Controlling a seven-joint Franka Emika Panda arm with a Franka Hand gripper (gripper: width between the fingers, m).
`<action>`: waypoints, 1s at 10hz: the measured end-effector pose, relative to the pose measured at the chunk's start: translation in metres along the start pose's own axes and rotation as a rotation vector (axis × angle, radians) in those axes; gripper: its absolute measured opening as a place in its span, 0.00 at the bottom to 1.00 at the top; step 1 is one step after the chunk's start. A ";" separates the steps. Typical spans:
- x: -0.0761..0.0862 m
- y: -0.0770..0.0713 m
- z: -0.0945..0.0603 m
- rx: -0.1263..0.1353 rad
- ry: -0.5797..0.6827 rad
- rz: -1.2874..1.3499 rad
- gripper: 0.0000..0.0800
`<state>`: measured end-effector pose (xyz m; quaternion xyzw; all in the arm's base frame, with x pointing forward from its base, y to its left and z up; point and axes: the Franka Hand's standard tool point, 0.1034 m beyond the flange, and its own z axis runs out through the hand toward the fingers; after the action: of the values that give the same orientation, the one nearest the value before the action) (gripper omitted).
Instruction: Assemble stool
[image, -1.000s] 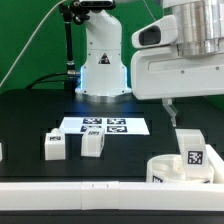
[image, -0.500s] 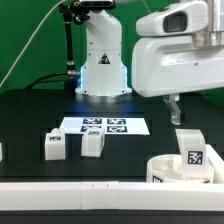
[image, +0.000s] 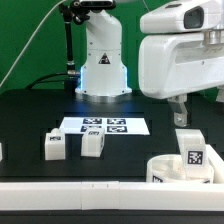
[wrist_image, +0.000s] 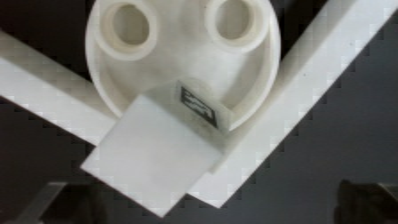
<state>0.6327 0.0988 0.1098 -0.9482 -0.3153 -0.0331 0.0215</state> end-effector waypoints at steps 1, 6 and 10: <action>0.002 0.003 0.002 -0.010 -0.005 -0.151 0.81; 0.005 0.011 0.008 -0.012 -0.035 -0.503 0.81; 0.000 0.010 0.027 0.004 -0.055 -0.560 0.81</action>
Offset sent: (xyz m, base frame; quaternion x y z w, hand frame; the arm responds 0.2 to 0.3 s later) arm 0.0000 0.0000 0.0000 0.0000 0.0000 -0.1938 0.9810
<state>0.6402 0.0922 0.0825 -0.8246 -0.5655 -0.0115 0.0048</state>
